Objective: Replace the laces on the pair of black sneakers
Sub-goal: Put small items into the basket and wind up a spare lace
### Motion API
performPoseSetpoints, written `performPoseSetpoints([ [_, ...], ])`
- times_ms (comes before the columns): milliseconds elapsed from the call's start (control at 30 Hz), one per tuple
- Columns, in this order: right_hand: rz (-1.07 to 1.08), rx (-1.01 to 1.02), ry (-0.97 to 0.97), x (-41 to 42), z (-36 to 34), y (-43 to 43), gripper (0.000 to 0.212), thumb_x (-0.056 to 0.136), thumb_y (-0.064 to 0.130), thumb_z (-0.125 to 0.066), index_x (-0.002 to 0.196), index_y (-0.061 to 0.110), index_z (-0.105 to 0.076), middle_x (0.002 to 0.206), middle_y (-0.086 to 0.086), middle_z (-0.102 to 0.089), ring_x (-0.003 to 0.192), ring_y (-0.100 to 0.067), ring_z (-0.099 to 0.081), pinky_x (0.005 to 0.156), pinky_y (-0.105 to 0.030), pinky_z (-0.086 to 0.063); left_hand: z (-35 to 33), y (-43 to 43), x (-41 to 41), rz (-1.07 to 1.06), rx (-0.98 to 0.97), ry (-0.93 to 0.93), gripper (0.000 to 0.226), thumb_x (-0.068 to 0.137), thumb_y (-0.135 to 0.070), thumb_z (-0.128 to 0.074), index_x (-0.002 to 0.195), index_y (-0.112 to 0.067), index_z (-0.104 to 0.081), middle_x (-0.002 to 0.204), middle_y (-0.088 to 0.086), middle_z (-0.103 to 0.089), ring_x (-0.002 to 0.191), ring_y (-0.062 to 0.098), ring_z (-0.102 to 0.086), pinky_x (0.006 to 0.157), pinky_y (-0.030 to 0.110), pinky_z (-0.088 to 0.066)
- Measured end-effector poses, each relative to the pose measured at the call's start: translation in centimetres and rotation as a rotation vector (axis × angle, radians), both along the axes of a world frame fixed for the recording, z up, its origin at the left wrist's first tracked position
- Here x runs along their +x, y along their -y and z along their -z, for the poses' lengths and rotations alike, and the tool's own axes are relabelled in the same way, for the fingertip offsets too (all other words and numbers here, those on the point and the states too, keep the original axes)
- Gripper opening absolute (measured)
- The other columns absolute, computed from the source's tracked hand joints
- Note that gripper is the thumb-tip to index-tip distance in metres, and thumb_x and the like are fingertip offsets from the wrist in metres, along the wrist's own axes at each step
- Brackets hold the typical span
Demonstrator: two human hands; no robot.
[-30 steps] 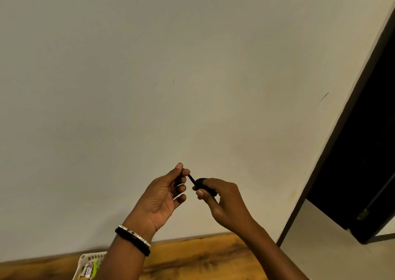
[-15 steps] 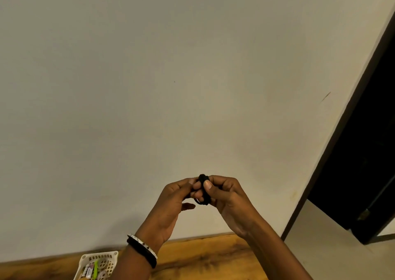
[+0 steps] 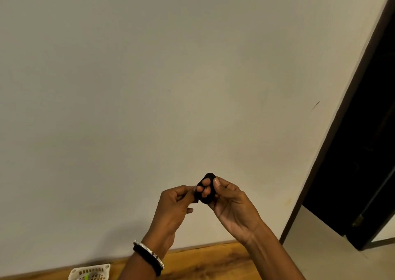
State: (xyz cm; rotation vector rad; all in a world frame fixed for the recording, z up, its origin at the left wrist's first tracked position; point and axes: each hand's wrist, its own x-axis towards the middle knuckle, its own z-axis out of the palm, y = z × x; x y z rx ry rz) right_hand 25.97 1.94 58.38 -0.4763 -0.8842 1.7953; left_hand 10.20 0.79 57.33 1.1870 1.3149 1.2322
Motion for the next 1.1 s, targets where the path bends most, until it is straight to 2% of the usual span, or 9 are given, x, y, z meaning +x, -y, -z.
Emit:
performPoseSetpoints([
  [133, 0.079, -0.064, -0.045, 1.1, -1.2, -0.1, 0.023, 0.095, 0.01, -0.055, 0.092, -0.006, -0.072, 0.089, -0.022, -0.06, 0.083, -0.025, -0.069, 0.073, -0.028, -0.059, -1.0, 0.7, 1.2, 0.073, 0.058, 0.017, 0.028, 0.099, -0.039, -0.052, 0.106, -0.025, -0.075, 0.094, -0.007, -0.077, 0.089, 0.01, -0.073, 0.08, 0.029, -0.058],
  [267, 0.159, -0.051, 0.038, 1.4, -1.6, 0.0, 0.024, 0.094, 0.014, -0.057, 0.09, -0.002, -0.074, 0.076, -0.015, -0.062, 0.079, -0.025, -0.065, 0.073, -0.029, -0.059, -1.8, 1.1, 2.3, 0.038, 0.136, -0.15, 0.035, 0.093, -0.057, -0.04, 0.092, -0.039, -0.071, 0.082, -0.015, -0.076, 0.079, -0.001, -0.07, 0.064, 0.011, -0.052],
  [333, 0.201, -0.033, 0.062, 1.1, -1.7, 0.3, 0.025, 0.095, 0.016, -0.056, 0.087, 0.001, -0.074, 0.071, -0.012, -0.061, 0.073, -0.022, -0.064, 0.075, -0.032, -0.059, -1.9, 1.0, 2.6, -0.012, 0.213, -0.251, 0.032, 0.085, -0.063, -0.044, 0.084, -0.044, -0.07, 0.075, -0.02, -0.073, 0.072, -0.002, -0.069, 0.065, 0.014, -0.053],
  [467, 0.234, -0.032, 0.011, 0.8, -1.9, 0.8, 0.025, 0.091, 0.018, -0.057, 0.082, 0.004, -0.076, 0.068, -0.01, -0.059, 0.07, -0.02, -0.064, 0.078, -0.034, -0.056, -2.2, 0.9, 2.5, -0.045, 0.259, -0.286, 0.03, 0.082, -0.063, -0.052, 0.079, -0.042, -0.073, 0.068, -0.016, -0.073, 0.065, 0.003, -0.071, 0.07, 0.026, -0.058],
  [600, 0.254, -0.006, 0.009, 0.4, -2.0, 0.9, 0.025, 0.092, 0.018, -0.057, 0.079, 0.005, -0.074, 0.068, -0.01, -0.058, 0.071, -0.021, -0.062, 0.074, -0.03, -0.056, -1.8, 1.5, 2.8, -0.071, 0.243, -0.304, 0.032, 0.089, -0.057, -0.047, 0.085, -0.037, -0.072, 0.07, -0.017, -0.073, 0.07, 0.0, -0.071, 0.07, 0.019, -0.058],
  [733, 0.219, 0.021, -0.012, -0.5, -1.5, 1.4, 0.028, 0.095, 0.016, -0.054, 0.079, 0.008, -0.076, 0.078, -0.009, -0.064, 0.078, -0.021, -0.064, 0.075, -0.029, -0.057, -0.6, 2.3, 2.6, -0.142, 0.232, -0.316, 0.012, 0.096, -0.03, -0.061, 0.094, -0.033, -0.072, 0.078, -0.017, -0.075, 0.074, -0.001, -0.071, 0.072, 0.028, -0.061],
  [800, 0.156, 0.007, -0.032, -1.0, -0.9, 1.9, 0.027, 0.094, 0.013, -0.054, 0.079, 0.007, -0.076, 0.079, -0.01, -0.065, 0.08, -0.022, -0.066, 0.076, -0.029, -0.057, 0.0, 3.4, 2.0, -0.199, 0.221, -0.285, 0.01, 0.093, -0.025, -0.067, 0.093, -0.028, -0.076, 0.076, -0.015, -0.075, 0.073, 0.002, -0.072, 0.069, 0.03, -0.062],
  [933, -0.014, -0.168, -0.104, -2.6, 0.5, 2.4, 0.027, 0.091, 0.009, -0.054, 0.079, -0.001, -0.075, 0.075, -0.014, -0.063, 0.071, -0.023, -0.066, 0.068, -0.029, -0.059, 0.9, 5.8, -0.5, -0.284, 0.2, -0.279, 0.006, 0.086, -0.024, -0.075, 0.083, -0.027, -0.079, 0.069, -0.011, -0.073, 0.069, 0.009, -0.072, 0.064, 0.033, -0.061],
  [1100, -0.16, -0.287, -0.073, -6.3, 2.2, 3.1, 0.026, 0.089, 0.01, -0.055, 0.076, -0.002, -0.074, 0.068, -0.012, -0.056, 0.064, -0.023, -0.06, 0.061, -0.027, -0.055, 1.8, 8.8, -4.3, -0.287, 0.112, -0.198, 0.019, 0.099, -0.019, -0.058, 0.089, -0.013, -0.073, 0.077, 0.002, -0.074, 0.074, 0.017, -0.074, 0.066, 0.044, -0.062],
])
